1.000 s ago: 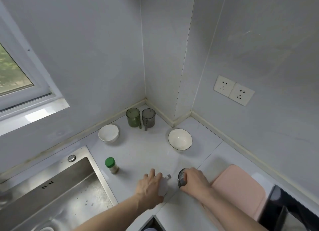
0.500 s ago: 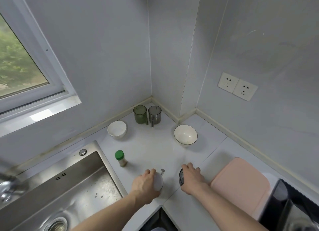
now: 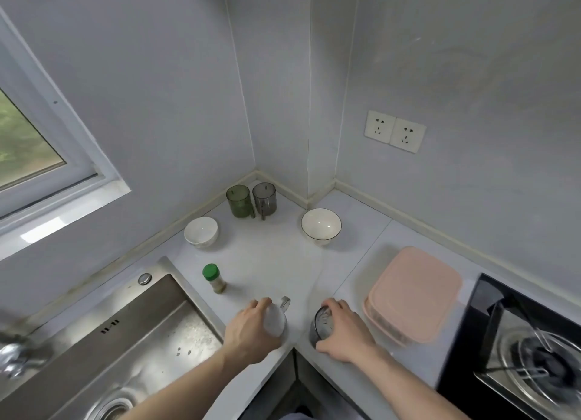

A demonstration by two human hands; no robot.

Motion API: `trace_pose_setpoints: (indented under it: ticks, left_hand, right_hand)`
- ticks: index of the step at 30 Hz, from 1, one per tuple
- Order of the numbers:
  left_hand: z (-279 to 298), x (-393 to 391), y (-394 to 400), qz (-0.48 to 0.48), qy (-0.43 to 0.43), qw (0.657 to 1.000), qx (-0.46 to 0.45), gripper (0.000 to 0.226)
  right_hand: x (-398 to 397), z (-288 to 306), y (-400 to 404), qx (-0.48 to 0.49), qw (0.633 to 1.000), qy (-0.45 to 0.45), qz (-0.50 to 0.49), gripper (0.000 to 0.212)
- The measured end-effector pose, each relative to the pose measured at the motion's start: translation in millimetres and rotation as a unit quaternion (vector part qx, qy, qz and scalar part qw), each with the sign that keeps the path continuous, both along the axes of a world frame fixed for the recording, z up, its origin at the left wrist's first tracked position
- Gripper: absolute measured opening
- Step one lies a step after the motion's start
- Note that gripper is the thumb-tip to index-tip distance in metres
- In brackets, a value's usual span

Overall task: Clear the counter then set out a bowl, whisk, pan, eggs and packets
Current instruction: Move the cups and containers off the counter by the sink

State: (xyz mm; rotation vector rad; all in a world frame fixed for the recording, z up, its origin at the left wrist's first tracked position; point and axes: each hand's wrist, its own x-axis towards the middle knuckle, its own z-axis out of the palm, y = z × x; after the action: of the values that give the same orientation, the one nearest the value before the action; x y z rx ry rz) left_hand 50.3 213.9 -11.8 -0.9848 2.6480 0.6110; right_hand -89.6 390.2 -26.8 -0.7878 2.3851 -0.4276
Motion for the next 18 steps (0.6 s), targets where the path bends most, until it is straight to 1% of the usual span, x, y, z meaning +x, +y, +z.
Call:
trace_pose_setpoints:
  ticks: [4,7,10,14,18]
  left_hand:
    - [27,29,20,0.036,0.076,0.996,0.007,0.071]
    - [45,51,36,0.052,0.130,0.990,0.011,0.071]
    - [61,77,54,0.051,0.175,0.983,0.019,0.075]
    - [76,111,84,0.037,0.229,0.972,0.033,0.079]
    - [82,148,129,0.020,0.269,0.960,0.070,0.082]
  right_hand:
    - [19,20,21,-0.060,0.998,-0.001,-0.025,0.088]
    - [41,39,36,-0.082,0.996,0.011,-0.024,0.086]
    - [70,61,57,-0.106,0.994,0.021,-0.029,0.083]
    - [116,87,98,-0.149,0.987,0.027,-0.060,0.077]
    - [171,103,160,-0.160,0.981,0.034,-0.102,0.077]
